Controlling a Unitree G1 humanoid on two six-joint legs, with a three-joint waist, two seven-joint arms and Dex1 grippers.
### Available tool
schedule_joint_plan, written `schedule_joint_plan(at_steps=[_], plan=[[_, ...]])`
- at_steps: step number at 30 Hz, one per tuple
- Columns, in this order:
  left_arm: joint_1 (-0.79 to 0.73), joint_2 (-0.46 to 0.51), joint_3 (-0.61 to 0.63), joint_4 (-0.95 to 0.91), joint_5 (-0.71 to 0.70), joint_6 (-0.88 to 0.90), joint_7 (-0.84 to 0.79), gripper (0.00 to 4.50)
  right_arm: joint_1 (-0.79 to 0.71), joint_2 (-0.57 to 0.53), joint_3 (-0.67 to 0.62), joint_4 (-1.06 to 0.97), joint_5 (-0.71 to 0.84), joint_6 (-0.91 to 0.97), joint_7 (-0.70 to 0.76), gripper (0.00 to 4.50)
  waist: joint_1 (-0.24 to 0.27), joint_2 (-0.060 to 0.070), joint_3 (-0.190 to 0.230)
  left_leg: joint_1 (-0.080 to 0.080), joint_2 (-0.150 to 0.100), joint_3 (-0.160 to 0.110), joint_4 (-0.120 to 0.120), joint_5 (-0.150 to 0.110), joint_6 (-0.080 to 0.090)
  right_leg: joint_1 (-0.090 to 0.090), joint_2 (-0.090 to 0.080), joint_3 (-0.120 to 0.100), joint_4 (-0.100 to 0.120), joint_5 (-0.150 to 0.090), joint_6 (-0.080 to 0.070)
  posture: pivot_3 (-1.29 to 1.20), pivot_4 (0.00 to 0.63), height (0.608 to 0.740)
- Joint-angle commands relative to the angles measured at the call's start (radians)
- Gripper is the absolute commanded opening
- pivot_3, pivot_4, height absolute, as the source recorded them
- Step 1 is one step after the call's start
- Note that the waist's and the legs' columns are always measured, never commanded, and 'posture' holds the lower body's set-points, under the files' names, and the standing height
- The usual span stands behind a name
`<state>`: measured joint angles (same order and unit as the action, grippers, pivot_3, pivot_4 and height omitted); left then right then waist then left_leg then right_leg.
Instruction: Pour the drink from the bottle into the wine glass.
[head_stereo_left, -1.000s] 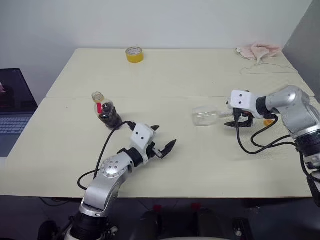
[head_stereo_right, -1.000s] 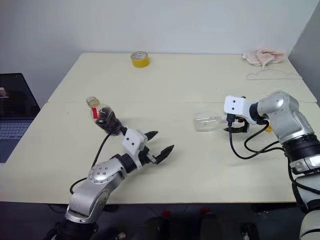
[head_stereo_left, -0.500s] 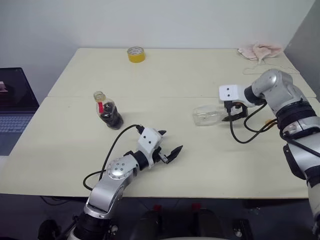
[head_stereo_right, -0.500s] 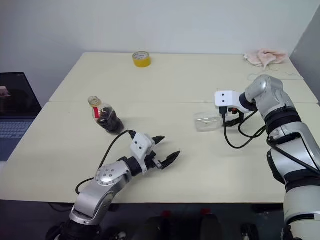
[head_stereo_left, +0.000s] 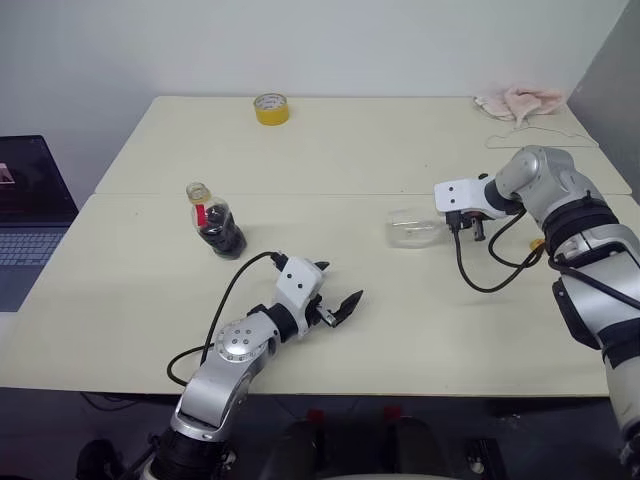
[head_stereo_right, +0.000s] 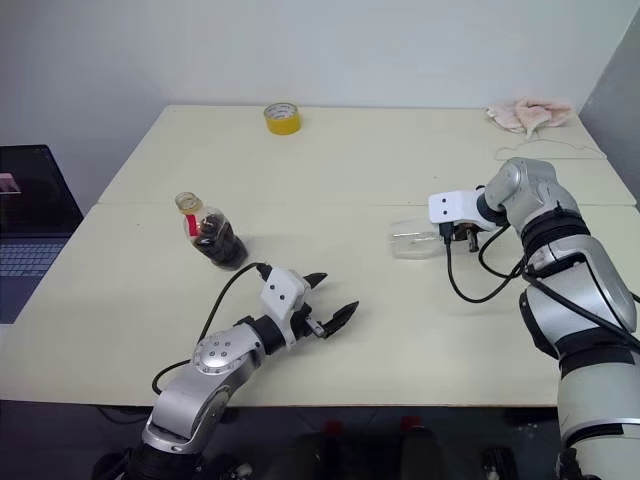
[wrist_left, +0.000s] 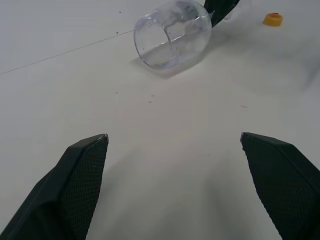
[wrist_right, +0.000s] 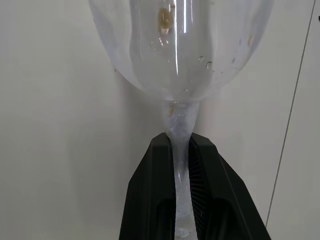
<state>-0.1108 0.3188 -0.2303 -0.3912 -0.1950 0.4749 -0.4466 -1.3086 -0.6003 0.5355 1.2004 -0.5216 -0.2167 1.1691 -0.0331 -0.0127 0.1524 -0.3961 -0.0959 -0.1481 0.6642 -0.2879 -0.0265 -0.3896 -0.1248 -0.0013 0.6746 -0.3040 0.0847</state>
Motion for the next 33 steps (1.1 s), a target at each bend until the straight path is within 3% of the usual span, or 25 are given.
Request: schedule_joint_plan(at_steps=[1, 3, 9, 12, 15, 18, 22, 33], plan=[[0.001, -0.008, -0.003, -0.038, 0.012, -0.008, 0.011, 4.5, -0.036, -0.005, -0.017, -0.002, -0.006, -0.037, -0.044, 0.13, 0.0, 0.0, 0.0, 0.0, 0.0, 0.0, 0.0, 0.0, 0.0, 0.0, 0.0, 0.0, 0.0, 0.0, 0.0, 0.0, 0.15, 0.74], [0.007, -0.008, 0.006, -0.038, 0.017, -0.014, 0.018, 4.5, -0.037, -0.004, -0.063, -0.037, 0.036, -0.069, -0.063, 0.13, 0.0, 0.0, 0.0, 0.0, 0.0, 0.0, 0.0, 0.0, 0.0, 0.0, 0.0, 0.0, 0.0, 0.0, 0.0, 0.0, 0.15, 0.74], [0.043, -0.04, 0.074, -0.044, 0.017, -0.056, 0.076, 4.5, 0.071, 0.06, -0.361, -0.197, 0.367, -0.058, -0.09, 0.13, -0.009, 0.001, 0.0, 0.0, 0.001, 0.001, -0.001, 0.0, 0.0, -0.001, 0.001, 0.001, 0.001, 0.0, 0.0, 0.0, 0.15, 0.74], [0.056, -0.036, 0.083, -0.046, 0.025, -0.065, 0.078, 4.5, 0.217, 0.119, -0.502, -0.371, 0.538, 0.04, -0.139, 0.13, -0.006, 0.0, 0.0, 0.0, 0.001, 0.0, 0.0, 0.0, 0.0, 0.0, 0.0, 0.0, 0.001, 0.0, 0.0, 0.0, 0.15, 0.74], [0.055, -0.036, 0.093, -0.043, 0.018, -0.067, 0.075, 4.5, 0.462, 0.244, -0.607, -0.676, 0.708, 0.153, -0.247, 0.13, 0.004, 0.0, 0.0, -0.001, 0.001, -0.002, 0.0, 0.0, 0.0, 0.001, 0.0, -0.002, 0.0, 0.0, 0.0, 0.0, 0.15, 0.74], [0.044, -0.034, 0.1, -0.029, 0.017, -0.069, 0.067, 4.5, 0.637, 0.35, -0.593, -0.916, 0.747, 0.215, -0.352, 0.13, 0.002, 0.002, 0.001, -0.001, 0.001, -0.003, 0.001, 0.0, 0.0, -0.001, 0.0, -0.002, 0.003, 0.0, 0.0, 0.0, 0.15, 0.74], [0.03, -0.032, 0.112, -0.018, 0.012, -0.069, 0.059, 4.5, 0.752, 0.435, -0.541, -1.045, 0.722, 0.253, -0.45, 0.13, 0.0, 0.002, 0.001, -0.001, 0.0, -0.002, 0.002, 0.0, 0.0, -0.002, 0.001, 0.0, 0.005, 0.0, 0.0, 0.0, 0.15, 0.74], [0.022, -0.029, 0.115, -0.008, 0.014, -0.071, 0.044, 4.5, 0.855, 0.481, -0.42, -0.976, 0.599, 0.242, -0.586, 0.13, 0.0, 0.003, 0.0, 0.002, 0.0, -0.001, 0.0, 0.0, 0.0, 0.0, 0.001, 0.001, 0.004, 0.0, 0.0, 0.0, 0.15, 0.74]])
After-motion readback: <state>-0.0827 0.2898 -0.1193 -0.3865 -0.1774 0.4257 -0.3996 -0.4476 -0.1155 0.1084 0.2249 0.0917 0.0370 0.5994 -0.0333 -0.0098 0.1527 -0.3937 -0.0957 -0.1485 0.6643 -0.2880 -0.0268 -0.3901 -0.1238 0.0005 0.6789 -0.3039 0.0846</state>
